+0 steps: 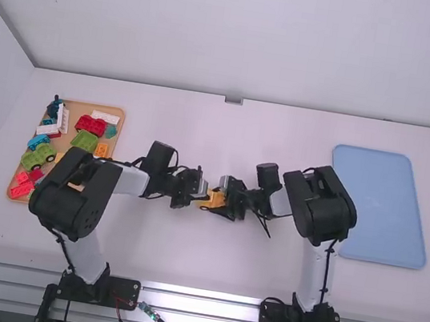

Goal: Assemble lego blocks to make yellow taxi

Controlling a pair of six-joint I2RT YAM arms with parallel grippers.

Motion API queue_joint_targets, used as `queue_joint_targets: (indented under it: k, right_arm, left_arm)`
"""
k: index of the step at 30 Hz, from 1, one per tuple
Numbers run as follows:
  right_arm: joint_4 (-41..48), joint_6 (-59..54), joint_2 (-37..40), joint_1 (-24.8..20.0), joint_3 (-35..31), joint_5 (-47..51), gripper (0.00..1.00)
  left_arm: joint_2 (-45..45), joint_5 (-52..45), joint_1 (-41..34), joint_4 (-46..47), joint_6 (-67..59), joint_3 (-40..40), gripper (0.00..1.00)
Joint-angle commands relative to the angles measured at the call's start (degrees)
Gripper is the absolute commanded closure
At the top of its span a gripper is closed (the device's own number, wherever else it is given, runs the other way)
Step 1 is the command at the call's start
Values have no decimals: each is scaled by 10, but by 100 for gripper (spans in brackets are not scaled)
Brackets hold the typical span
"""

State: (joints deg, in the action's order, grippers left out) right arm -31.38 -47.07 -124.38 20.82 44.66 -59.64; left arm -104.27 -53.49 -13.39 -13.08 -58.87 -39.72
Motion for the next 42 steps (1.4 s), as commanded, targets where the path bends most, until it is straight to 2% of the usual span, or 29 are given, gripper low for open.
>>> queue_joint_targets:
  k: [1, 11, 14, 27, 34, 39, 42]
  right_arm:
    - [4, 5, -9, 2, 7, -5, 36]
    - [3, 5, -9, 2, 7, -5, 36]
    - [3, 5, -9, 2, 7, -4, 36]
    - [2, 5, -9, -3, 7, -5, 36]
    - [2, 5, -9, -3, 7, -4, 36]
    - [3, 5, -9, -3, 7, -3, 36]
    - [3, 5, -9, -3, 7, -3, 36]
  left_arm:
    - [-28, 32, -2, 5, 5, 15, 98]
    - [-110, 34, -12, 47, 2, -45, 98]
    - [-111, 37, -12, 95, -50, -59, 98]
    - [-111, 157, -5, 123, -32, -57, 98]
    - [-100, 102, -5, 136, -32, -76, 98]
    - [-40, 46, -1, 233, -85, -123, 98]
    - [-4, 44, 3, 286, -112, -147, 98]
